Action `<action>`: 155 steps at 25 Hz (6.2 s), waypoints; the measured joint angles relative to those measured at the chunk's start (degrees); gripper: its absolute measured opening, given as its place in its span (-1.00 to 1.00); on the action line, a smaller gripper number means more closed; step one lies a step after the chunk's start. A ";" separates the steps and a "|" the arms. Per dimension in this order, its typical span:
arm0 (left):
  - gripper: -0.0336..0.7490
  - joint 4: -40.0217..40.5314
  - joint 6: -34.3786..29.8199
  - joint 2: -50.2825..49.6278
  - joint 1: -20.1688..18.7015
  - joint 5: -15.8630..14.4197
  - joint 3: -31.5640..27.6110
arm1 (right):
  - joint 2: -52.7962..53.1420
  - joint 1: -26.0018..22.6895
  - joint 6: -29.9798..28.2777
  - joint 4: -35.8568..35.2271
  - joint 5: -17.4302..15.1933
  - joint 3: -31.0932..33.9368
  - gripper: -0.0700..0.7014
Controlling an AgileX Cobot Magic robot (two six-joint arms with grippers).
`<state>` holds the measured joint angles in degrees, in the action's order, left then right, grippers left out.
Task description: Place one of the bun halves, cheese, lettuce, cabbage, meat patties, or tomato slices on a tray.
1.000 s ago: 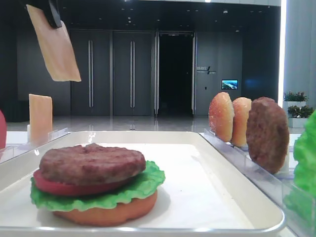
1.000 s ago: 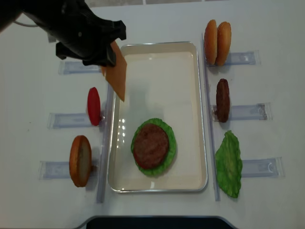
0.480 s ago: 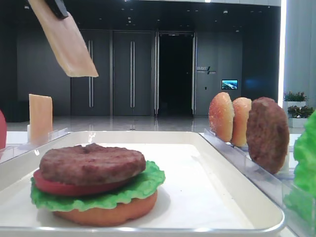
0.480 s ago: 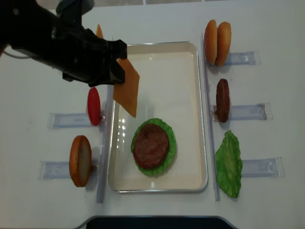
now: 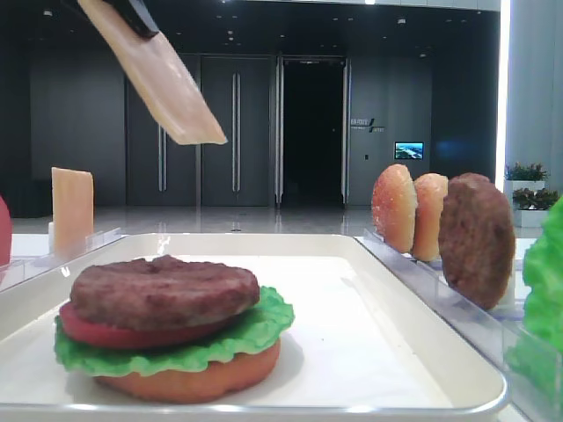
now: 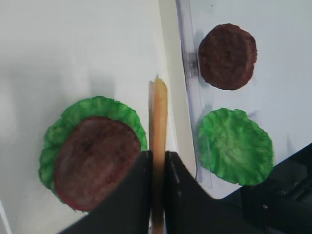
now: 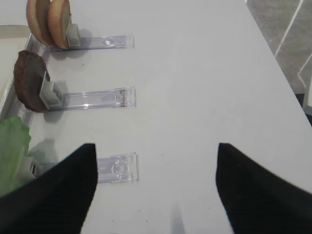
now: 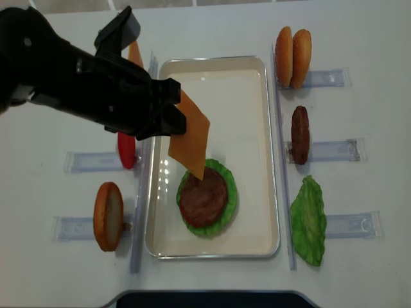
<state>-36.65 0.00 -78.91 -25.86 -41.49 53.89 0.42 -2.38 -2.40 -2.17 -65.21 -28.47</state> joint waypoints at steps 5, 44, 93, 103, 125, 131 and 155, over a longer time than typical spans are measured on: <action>-0.83 -6.21 -5.85 0.00 0.00 1.57 -3.08 | 0.00 0.00 0.00 0.00 0.00 0.00 0.52; -0.83 -28.27 -30.45 -0.20 0.00 8.13 -16.94 | 0.00 0.00 0.00 0.00 0.00 0.00 0.52; -0.83 -28.64 -30.60 -3.33 -2.84 10.66 -16.94 | 0.00 0.00 0.00 0.00 0.00 0.00 0.52; -0.83 -28.47 -30.60 -4.16 -2.84 11.13 -16.94 | 0.00 0.00 0.00 0.00 0.00 0.00 0.52; 0.41 -8.79 -14.88 -4.16 -2.84 12.74 -16.76 | 0.00 0.00 0.00 0.00 0.00 0.00 0.52; 0.42 1.42 -5.55 -4.16 -2.84 12.36 -14.25 | 0.00 0.00 0.00 0.00 0.00 0.00 0.52; 0.42 26.56 7.69 7.50 8.59 -2.04 -5.89 | 0.00 0.00 0.00 0.00 0.00 0.00 0.52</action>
<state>-10.09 7.69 -71.42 -17.27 -43.54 48.00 0.42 -2.38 -2.40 -2.17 -65.21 -28.47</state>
